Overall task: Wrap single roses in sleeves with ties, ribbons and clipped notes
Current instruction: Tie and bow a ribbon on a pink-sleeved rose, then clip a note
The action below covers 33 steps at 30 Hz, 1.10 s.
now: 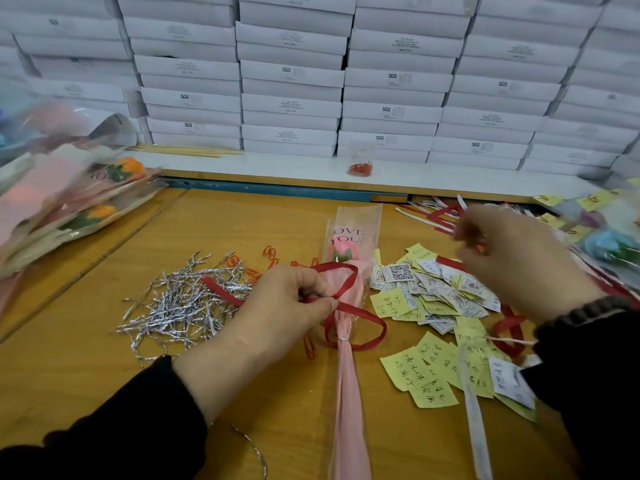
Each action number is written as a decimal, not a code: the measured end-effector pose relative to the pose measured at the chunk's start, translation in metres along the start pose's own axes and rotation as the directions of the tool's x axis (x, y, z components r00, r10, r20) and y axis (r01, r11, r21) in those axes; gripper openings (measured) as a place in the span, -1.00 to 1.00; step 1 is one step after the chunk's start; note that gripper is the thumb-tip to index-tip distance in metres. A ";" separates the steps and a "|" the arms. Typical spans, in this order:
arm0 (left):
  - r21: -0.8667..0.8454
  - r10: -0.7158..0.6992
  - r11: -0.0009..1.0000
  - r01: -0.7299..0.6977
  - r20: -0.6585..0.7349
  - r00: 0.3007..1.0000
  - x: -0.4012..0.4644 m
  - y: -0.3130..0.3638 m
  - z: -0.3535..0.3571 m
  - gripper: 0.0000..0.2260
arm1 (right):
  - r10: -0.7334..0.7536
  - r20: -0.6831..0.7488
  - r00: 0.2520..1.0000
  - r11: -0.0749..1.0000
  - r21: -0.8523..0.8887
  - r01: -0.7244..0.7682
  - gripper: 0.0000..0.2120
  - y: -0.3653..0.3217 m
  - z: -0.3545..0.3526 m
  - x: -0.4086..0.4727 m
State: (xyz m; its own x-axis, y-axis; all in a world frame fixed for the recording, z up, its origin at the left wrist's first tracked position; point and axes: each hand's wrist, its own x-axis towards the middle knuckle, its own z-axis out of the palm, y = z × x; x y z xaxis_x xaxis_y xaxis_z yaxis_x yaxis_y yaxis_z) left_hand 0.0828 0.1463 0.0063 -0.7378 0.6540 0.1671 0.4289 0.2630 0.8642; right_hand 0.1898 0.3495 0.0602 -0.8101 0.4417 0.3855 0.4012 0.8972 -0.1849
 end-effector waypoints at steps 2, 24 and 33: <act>-0.002 0.003 1.000 -0.003 0.005 1.000 0.000 0.000 0.000 -0.90 | -0.208 0.060 0.976 0.939 0.292 0.182 -0.85 -0.036 0.001 -0.009; -0.002 0.047 0.999 -0.047 0.000 0.999 0.002 -0.008 0.001 -0.88 | -0.220 0.574 0.789 0.522 0.752 -0.402 -0.91 -0.067 0.043 -0.021; -0.044 0.041 0.998 -0.038 0.058 0.998 -0.001 -0.002 0.000 -0.88 | -0.220 0.518 0.826 0.546 0.768 -0.336 -0.89 -0.067 0.049 -0.022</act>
State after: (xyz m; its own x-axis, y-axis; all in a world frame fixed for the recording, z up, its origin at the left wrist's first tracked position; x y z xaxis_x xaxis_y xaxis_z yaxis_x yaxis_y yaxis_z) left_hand 0.0831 0.1453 0.0046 -0.6884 0.7040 0.1745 0.4332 0.2061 0.8774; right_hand 0.1597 0.2799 0.0195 -0.9794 0.1699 -0.1093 0.1630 0.3453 -0.9242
